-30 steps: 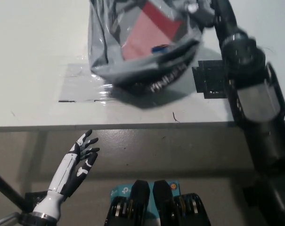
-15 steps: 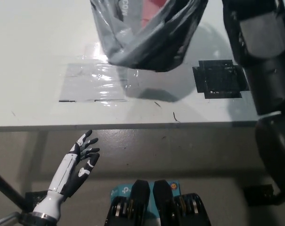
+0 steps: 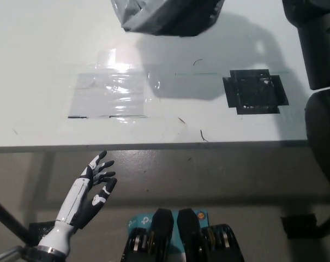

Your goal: Use the right hand to pick up a rubix's cube and place it into a plastic bag and lift the bag

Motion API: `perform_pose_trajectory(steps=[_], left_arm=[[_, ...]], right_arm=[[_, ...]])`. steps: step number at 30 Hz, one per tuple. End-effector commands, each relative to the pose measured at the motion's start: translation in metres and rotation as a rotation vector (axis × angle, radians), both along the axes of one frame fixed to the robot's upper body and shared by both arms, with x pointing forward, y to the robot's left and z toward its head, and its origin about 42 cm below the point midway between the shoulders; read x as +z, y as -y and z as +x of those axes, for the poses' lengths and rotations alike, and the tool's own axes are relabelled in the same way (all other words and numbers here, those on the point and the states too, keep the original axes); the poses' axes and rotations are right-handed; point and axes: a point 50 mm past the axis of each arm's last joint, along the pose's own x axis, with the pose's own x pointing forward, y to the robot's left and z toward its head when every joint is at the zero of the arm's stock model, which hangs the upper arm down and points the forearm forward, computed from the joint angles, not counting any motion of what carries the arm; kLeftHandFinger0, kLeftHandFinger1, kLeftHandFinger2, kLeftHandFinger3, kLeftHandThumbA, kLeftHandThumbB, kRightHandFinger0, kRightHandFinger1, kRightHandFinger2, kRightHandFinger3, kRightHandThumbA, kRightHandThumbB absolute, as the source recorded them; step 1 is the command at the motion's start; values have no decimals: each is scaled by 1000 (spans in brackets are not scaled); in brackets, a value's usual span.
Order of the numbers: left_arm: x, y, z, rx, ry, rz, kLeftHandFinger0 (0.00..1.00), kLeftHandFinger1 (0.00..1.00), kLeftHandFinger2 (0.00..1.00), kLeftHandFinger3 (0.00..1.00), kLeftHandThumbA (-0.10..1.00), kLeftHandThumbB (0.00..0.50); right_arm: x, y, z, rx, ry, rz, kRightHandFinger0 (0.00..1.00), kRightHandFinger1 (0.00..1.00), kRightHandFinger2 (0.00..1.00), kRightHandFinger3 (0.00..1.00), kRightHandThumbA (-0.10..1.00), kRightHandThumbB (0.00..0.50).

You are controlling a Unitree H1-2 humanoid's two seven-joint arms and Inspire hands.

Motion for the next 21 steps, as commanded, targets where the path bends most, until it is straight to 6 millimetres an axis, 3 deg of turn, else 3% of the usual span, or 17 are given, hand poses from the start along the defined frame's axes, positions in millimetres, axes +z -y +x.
perform_pose_trajectory(steps=[1, 3, 4, 9, 10, 11, 12, 14, 15, 16, 17, 20, 21], left_arm=[[11, -2, 2, -13, 56, 6, 820, 789, 880, 1000, 806, 50], [11, -1, 1, -13, 53, 6, 820, 790, 881, 1000, 806, 59], [11, -1, 1, -13, 51, 4, 820, 790, 881, 1000, 805, 60], [12, -1, 1, -7, 57, 8, 816, 818, 896, 1000, 807, 42], [11, -1, 1, -5, 62, 11, 836, 879, 997, 1000, 837, 50], [11, -1, 0, -4, 66, 14, 836, 879, 997, 1000, 837, 50], [10, -1, -1, -3, 59, 19, 931, 1000, 1000, 1000, 941, 101], [10, -1, -1, -2, 55, 19, 975, 1000, 1000, 1000, 978, 126], [9, 0, -1, 0, 51, 13, 1000, 1000, 1000, 1000, 997, 142], [8, 0, -1, 4, 48, 8, 1000, 1000, 1000, 1000, 1000, 155], [7, 0, -2, 6, 60, 14, 1000, 1000, 1000, 1000, 1000, 155], [5, -1, -2, 4, 76, 28, 1000, 1000, 1000, 1000, 1000, 150], [4, -2, -3, 1, 75, 30, 1000, 1000, 1000, 1000, 1000, 150]], right_arm=[[34, -4, -12, 34, 62, 62, 0, 234, 665, 576, -100, 193], [25, -5, -9, 50, 48, 89, 0, 231, 683, 452, -100, 173], [15, -6, -6, 58, 40, 94, 0, 226, 665, 278, -100, 171], [-16, -12, 2, 76, -23, 135, 0, 148, 621, 212, -100, 186], [-24, -13, 4, 85, -42, 149, 0, 148, 633, 408, -100, 164], [-30, -14, 5, 91, -54, 158, 0, 148, 633, 408, -100, 164], [-45, -16, 7, 83, -84, 166, 0, 154, 645, 499, -100, 150], [-56, -18, 8, 68, -101, 166, 0, 145, 628, 536, -100, 140], [-67, -20, 8, 60, -112, 166, 0, 168, 677, 737, -100, 121], [-78, -23, 9, 57, -128, 170, 0, 156, 661, 937, -100, 122], [-92, -26, 9, 65, -145, 185, 0, 143, 638, 1000, -100, 121], [-118, -32, 9, 78, -194, 244, 0, 132, 614, 1000, -100, 156], [-126, -33, 9, 83, -198, 253, 0, 167, 640, 639, -100, 151]])
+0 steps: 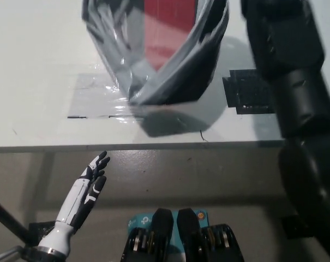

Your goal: Use the right hand to pick up a rubix's cube and place it into a plastic bag and lift the bag

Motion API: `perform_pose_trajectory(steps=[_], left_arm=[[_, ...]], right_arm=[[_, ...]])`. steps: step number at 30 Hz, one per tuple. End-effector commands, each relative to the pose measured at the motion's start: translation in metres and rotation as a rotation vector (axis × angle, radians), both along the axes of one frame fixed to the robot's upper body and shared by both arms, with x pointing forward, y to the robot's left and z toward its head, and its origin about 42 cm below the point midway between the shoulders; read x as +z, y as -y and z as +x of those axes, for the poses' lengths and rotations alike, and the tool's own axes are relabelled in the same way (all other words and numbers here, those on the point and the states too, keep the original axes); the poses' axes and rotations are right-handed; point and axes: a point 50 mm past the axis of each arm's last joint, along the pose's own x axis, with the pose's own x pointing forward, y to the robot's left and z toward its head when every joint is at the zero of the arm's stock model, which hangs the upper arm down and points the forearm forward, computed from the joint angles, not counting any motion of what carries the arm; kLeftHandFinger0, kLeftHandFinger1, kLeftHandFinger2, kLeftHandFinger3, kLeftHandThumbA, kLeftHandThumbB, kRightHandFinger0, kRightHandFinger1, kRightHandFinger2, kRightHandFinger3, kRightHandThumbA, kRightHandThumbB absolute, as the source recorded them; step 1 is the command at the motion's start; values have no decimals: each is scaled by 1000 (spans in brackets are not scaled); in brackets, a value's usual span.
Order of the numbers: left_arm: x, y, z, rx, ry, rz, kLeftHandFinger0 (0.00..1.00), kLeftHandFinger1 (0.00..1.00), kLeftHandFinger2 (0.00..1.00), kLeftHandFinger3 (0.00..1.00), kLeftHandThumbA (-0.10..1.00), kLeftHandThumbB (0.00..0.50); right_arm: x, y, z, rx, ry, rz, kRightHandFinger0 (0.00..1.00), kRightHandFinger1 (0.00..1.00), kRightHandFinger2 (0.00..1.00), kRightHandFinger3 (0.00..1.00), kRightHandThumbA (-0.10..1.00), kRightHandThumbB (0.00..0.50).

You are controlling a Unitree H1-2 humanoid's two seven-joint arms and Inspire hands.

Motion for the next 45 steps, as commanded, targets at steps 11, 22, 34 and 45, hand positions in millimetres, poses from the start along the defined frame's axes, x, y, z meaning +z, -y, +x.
perform_pose_trajectory(steps=[11, 22, 34, 45], left_arm=[[0, -1, -9, -19, 36, 41, 1000, 1000, 1000, 1000, 1000, 180], [-1, -1, -11, -19, 30, 40, 1000, 1000, 1000, 1000, 1000, 181], [-4, 0, -13, -16, 21, 33, 1000, 1000, 1000, 1000, 1000, 189], [-5, 2, -12, -24, 20, 43, 1000, 1000, 1000, 1000, 1000, 173]], right_arm=[[-50, -2, 4, -53, -62, 90, 0, 270, 859, 595, -100, 157], [-93, 23, 14, -323, -40, -371, 1000, 1000, 1000, 1000, 590, 392], [-15, 29, 8, -443, 308, -508, 1000, 1000, 1000, 1000, 786, 499], [88, 25, -37, -356, 558, -384, 1000, 1000, 1000, 1000, 876, 500]])
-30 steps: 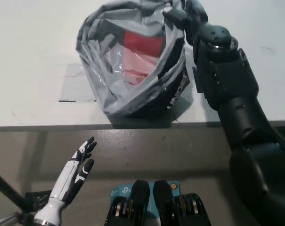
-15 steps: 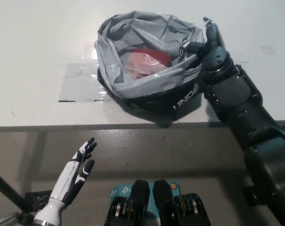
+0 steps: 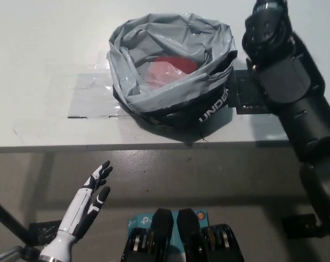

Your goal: Use the right hand to pick up a rubix's cube and place it into a plastic bag and lift the bag

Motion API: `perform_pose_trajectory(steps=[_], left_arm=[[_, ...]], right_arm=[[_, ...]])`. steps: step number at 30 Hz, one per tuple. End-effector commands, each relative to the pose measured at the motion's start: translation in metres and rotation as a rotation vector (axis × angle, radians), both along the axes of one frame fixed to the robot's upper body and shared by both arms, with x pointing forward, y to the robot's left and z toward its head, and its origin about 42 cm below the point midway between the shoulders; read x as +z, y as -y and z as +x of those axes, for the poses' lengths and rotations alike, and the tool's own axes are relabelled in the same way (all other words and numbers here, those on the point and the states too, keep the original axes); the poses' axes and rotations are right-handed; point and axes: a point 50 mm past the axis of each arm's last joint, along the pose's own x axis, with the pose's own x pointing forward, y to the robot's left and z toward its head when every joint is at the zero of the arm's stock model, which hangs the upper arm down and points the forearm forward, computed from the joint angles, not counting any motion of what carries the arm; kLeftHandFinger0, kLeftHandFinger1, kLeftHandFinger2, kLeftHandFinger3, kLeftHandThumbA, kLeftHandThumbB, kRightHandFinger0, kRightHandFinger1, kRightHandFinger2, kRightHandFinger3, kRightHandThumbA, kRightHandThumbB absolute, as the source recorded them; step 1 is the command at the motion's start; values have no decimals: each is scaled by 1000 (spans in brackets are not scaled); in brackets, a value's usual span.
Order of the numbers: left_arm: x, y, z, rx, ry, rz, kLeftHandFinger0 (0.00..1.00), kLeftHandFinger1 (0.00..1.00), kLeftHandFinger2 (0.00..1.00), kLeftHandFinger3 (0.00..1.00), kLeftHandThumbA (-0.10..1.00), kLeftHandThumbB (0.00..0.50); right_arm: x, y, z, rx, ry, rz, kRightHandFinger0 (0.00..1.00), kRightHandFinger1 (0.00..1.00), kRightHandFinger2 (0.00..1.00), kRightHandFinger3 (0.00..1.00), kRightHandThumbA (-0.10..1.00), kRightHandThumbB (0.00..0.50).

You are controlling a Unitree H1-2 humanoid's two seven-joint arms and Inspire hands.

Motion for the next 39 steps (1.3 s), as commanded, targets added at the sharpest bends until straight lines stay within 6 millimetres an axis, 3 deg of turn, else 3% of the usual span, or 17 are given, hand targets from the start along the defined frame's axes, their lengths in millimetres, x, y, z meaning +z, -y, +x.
perform_pose_trajectory(steps=[1, 4, 6, 7, 9, 11, 17, 18, 19, 24, 26, 29, 33, 34, 36, 38, 39], left_arm=[[6, 1, 1, -13, 41, 12, 1000, 1000, 1000, 1000, 1000, 179], [10, 3, 6, -11, 49, 15, 1000, 1000, 1000, 1000, 1000, 178], [15, 4, 12, -7, 59, 11, 1000, 1000, 1000, 1000, 1000, 176], [22, 4, 19, -5, 77, 14, 1000, 1000, 1000, 1000, 1000, 169], [28, 3, 26, -5, 92, 18, 1000, 1000, 1000, 1000, 1000, 168], [38, 2, 33, -6, 118, 17, 1000, 1000, 1000, 1000, 1000, 149], [64, 0, 60, -33, 181, 18, 1000, 1000, 1000, 1000, 1000, 165], [67, 0, 62, -34, 186, 17, 1000, 1000, 1000, 1000, 1000, 166], [70, 2, 66, -35, 195, 22, 1000, 1000, 1000, 1000, 1000, 164], [73, 4, 75, -41, 206, 32, 1000, 1000, 1000, 1000, 1000, 157], [74, 4, 77, -38, 208, 31, 1000, 1000, 1000, 1000, 1000, 165], [73, 2, 78, -30, 206, 24, 1000, 1000, 1000, 1000, 1000, 172], [64, 2, 73, -27, 189, 7, 1000, 1000, 1000, 1000, 1000, 171], [61, 2, 70, -25, 184, 4, 1000, 1000, 1000, 1000, 1000, 170], [50, -1, 59, -23, 165, -1, 1000, 1000, 1000, 1000, 1000, 174], [37, -5, 44, -21, 135, -4, 1000, 1000, 1000, 1000, 1000, 185], [37, -5, 44, -21, 135, -4, 1000, 1000, 1000, 1000, 1000, 185]], right_arm=[[116, -3, -39, 160, 246, 53, 1000, 1000, 1000, 1000, 870, 500], [139, 5, -63, 310, 289, 157, 1000, 1000, 1000, 1000, 823, 485], [156, 16, -88, 374, 378, 190, 1000, 1000, 1000, 1000, 966, 491], [165, 24, -107, 390, 458, 185, 1000, 1000, 1000, 1000, 1000, 443], [170, 29, -117, 386, 504, 166, 1000, 1000, 1000, 1000, 1000, 421], [161, 47, -154, 345, 625, 111, 1000, 1000, 1000, 1000, 1000, 387], [94, 94, -253, 386, 885, -24, 1000, 1000, 1000, 1000, 1000, 291], [88, 97, -261, 389, 893, -42, 1000, 1000, 1000, 1000, 1000, 387], [68, 104, -281, 384, 919, -67, 1000, 1000, 1000, 1000, 1000, 291], [7, 116, -338, 373, 1011, -88, 1000, 1000, 1000, 1000, 1000, 277], [-4, 116, -344, 351, 1030, -96, 1000, 1000, 1000, 1000, 1000, 241], [-51, 100, -357, 208, 1099, -49, 1000, 1000, 1000, 1000, 1000, 342], [-97, 88, -339, 71, 1035, -36, 1000, 1000, 1000, 1000, 1000, 364], [-111, 86, -332, 43, 992, -34, 1000, 1000, 1000, 1000, 1000, 344], [-144, 83, -315, 52, 862, -59, 1000, 1000, 1000, 1000, 1000, 112], [-182, 79, -304, 82, 700, -57, 1000, 1000, 1000, 1000, 1000, 108], [-182, 79, -304, 82, 700, -57, 1000, 1000, 1000, 1000, 1000, 108]])
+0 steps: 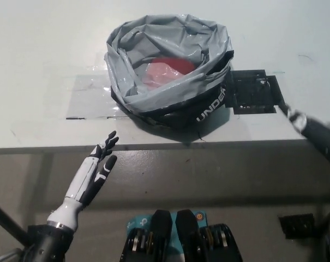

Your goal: Use the right hand to pick up a rubix's cube and place it into a plastic bag and lift the bag

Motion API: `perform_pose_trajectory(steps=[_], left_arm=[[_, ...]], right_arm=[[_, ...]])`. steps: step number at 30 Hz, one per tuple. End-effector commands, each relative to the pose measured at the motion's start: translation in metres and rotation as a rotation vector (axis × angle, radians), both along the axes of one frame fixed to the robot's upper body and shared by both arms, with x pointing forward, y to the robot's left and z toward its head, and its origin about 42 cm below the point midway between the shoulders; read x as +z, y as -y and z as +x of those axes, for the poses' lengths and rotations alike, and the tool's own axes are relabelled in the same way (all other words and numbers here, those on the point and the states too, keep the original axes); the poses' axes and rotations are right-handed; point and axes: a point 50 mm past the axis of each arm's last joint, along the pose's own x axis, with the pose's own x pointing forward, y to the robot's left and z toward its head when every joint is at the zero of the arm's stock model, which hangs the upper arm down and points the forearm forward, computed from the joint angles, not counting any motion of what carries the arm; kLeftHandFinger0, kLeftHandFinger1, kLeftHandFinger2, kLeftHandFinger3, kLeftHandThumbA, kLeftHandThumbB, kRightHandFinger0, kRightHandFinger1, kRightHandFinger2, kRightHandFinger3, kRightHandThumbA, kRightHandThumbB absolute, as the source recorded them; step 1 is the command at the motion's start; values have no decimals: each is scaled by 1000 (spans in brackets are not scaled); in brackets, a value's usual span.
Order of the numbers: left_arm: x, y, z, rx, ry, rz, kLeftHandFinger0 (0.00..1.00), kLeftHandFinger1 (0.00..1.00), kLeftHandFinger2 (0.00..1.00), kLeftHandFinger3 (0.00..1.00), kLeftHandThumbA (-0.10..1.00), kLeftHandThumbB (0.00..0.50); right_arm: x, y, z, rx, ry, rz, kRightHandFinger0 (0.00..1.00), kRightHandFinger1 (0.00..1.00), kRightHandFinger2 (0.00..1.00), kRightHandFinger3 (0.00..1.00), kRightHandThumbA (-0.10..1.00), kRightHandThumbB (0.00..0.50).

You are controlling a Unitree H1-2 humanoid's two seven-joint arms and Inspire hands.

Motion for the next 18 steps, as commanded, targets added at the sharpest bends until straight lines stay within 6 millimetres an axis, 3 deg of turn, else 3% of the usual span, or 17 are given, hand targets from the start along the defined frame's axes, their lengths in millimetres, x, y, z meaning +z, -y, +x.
perform_pose_trajectory(steps=[1, 2, 3, 4, 5, 6, 8, 11, 14, 16, 18], left_arm=[[-3, -15, -20, 4, 35, -11, 1000, 1000, 1000, 1000, 1000, 190], [-9, -16, -28, 6, 16, -12, 1000, 1000, 1000, 1000, 1000, 204], [-12, -16, -32, 7, 5, -13, 1000, 1000, 1000, 1000, 1000, 205], [-12, -16, -32, 7, 5, -13, 1000, 1000, 1000, 1000, 1000, 205], [-22, -17, -45, 13, -28, -6, 1000, 1000, 1000, 1000, 1000, 199], [-26, -18, -51, 16, -41, -1, 1000, 1000, 1000, 1000, 1000, 202], [-29, -19, -57, 20, -56, 3, 1000, 1000, 1000, 1000, 1000, 204], [-38, -19, -70, 20, -90, 14, 1000, 1000, 1000, 1000, 1000, 200], [-41, -18, -75, 18, -101, 15, 1000, 1000, 1000, 1000, 1000, 201], [-49, -19, -86, 13, -126, 14, 1000, 1000, 1000, 1000, 1000, 221], [-54, -20, -95, 8, -144, 15, 1000, 1000, 1000, 1000, 1000, 221]], right_arm=[[-62, -31, -55, 14, 339, -134, 1000, 1000, 1000, 1000, 1000, 143], [-78, -31, -54, 34, 272, -137, 1000, 1000, 1000, 1000, 1000, 171], [-87, -31, -54, 46, 239, -141, 1000, 1000, 1000, 1000, 1000, 132], [-87, -31, -54, 46, 239, -141, 1000, 1000, 1000, 1000, 1000, 132], [-119, -28, -52, 103, 95, -120, 1000, 1000, 1000, 1000, 1000, 207], [-132, -28, -54, 132, 31, -101, 1000, 1000, 1000, 1000, 1000, 206], [-142, -27, -56, 156, -22, -90, 1000, 1000, 1000, 1000, 1000, 189], [-163, -26, -71, 213, -158, -52, 1000, 1000, 1000, 1000, 1000, 202], [-169, -26, -75, 239, -182, -34, 1000, 1000, 1000, 1000, 1000, 215], [-179, -28, -88, 277, -242, -36, 1000, 1000, 1000, 1000, 1000, 252], [-186, -31, -97, 298, -277, -53, 1000, 1000, 1000, 1000, 1000, 258]])
